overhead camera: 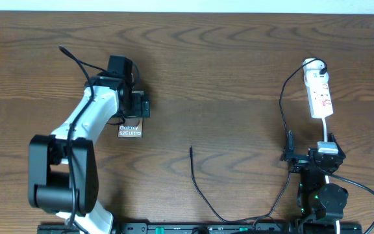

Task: Plug charger to phone and switch on socket
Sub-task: 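Close the left gripper on the phone box's top edge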

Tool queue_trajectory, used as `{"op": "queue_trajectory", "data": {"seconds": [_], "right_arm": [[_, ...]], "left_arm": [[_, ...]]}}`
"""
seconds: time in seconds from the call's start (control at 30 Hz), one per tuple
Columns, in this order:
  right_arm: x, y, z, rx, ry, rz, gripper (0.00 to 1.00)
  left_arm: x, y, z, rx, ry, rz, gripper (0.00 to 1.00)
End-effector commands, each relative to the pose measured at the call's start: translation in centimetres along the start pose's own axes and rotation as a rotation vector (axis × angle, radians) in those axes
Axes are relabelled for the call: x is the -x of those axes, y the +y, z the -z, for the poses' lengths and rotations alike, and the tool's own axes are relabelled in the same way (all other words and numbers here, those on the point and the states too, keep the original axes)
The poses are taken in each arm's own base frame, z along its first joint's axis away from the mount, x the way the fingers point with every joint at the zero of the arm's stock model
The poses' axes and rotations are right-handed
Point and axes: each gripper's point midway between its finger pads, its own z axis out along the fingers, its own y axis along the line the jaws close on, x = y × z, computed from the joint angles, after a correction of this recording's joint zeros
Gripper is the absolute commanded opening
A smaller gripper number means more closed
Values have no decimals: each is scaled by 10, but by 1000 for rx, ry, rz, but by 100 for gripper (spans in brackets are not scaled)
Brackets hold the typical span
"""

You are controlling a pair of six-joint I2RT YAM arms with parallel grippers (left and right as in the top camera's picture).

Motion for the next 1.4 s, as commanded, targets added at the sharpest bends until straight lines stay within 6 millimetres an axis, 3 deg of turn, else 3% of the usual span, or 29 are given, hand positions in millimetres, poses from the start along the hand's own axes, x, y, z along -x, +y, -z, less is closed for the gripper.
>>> {"op": "queue_trajectory", "data": {"seconds": [0.0,0.13,1.37], "right_arm": [[0,2,0,8,-2,-15,99],[0,2,0,8,-2,-15,99],[0,2,0,8,-2,-15,99]], "left_arm": [[-14,3,-28,25,84,1,99],[-18,3,-42,27,112,-1,99],[-11,2,-43,19,86,-56,98]]}}
